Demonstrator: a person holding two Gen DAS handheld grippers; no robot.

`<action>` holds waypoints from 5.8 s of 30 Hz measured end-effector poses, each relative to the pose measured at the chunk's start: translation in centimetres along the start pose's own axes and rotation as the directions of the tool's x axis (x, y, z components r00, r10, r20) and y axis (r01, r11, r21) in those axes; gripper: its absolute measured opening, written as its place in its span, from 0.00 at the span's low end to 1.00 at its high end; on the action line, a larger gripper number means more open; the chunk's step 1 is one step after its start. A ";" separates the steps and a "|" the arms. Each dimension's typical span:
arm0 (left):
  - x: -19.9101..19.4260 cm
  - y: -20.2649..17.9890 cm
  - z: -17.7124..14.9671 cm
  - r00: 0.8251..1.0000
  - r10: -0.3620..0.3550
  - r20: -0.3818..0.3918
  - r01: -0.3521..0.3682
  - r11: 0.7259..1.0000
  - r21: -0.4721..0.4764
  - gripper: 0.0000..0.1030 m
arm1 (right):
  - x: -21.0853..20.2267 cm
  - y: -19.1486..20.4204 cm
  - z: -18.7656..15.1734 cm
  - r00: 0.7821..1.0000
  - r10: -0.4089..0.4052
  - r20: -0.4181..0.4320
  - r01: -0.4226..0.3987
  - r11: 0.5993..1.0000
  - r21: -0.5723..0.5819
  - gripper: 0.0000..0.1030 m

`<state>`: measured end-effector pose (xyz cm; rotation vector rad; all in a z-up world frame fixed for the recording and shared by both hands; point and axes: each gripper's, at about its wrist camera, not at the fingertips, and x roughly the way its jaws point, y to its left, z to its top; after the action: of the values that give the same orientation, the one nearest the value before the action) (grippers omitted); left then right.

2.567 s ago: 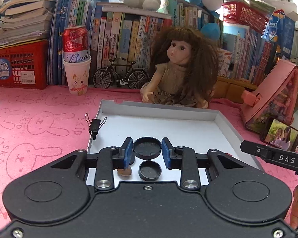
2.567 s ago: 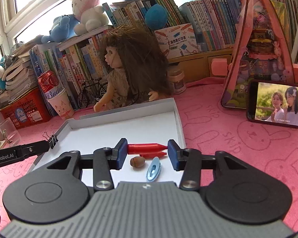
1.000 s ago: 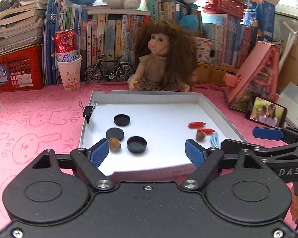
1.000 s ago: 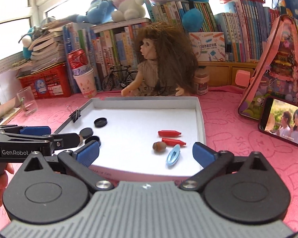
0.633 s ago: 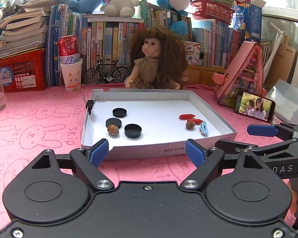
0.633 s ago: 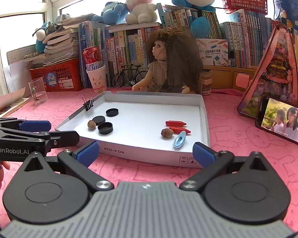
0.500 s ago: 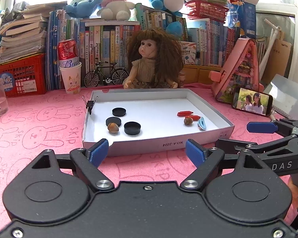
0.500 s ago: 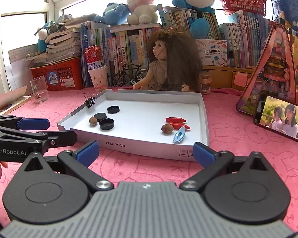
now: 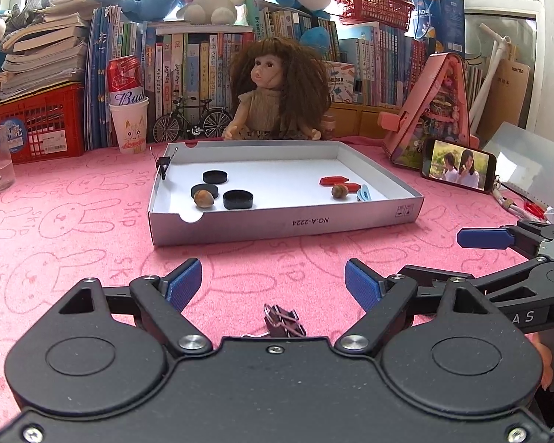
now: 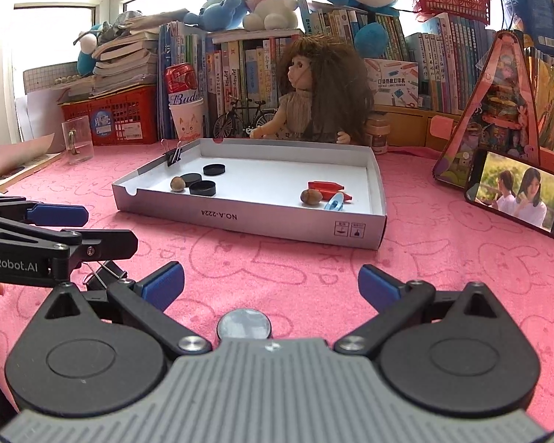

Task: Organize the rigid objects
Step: 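Grasp the black binder clip with the left tool while the right tool grasps the black disc, then carry the binder clip and black disc over the white tray with both tools, then lower both tools into the tray and open them to release clip and disc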

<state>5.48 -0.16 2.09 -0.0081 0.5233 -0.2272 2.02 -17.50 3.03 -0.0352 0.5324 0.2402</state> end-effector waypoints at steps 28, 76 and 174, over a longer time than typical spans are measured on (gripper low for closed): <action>0.2 -0.9 -2.9 0.998 0.043 -0.045 -0.040 0.998 0.056 0.61 | -0.1 -0.1 -1.1 0.996 -0.017 -0.088 0.013 0.999 -0.045 0.97; -0.2 -0.7 -1.6 0.998 0.060 -0.008 -0.060 0.998 -0.001 0.20 | -0.6 -0.5 -0.3 0.998 -0.059 -0.029 0.060 0.997 0.040 0.37; 24.0 4.4 13.8 0.983 0.057 -0.174 -0.080 0.988 -0.129 0.20 | 20.1 -8.5 12.5 0.984 -0.023 -0.175 0.071 0.959 0.275 0.37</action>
<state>33.43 -1.81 1.94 -0.1031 0.7073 -0.1245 26.99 -20.19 3.39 0.2089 0.7311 0.1131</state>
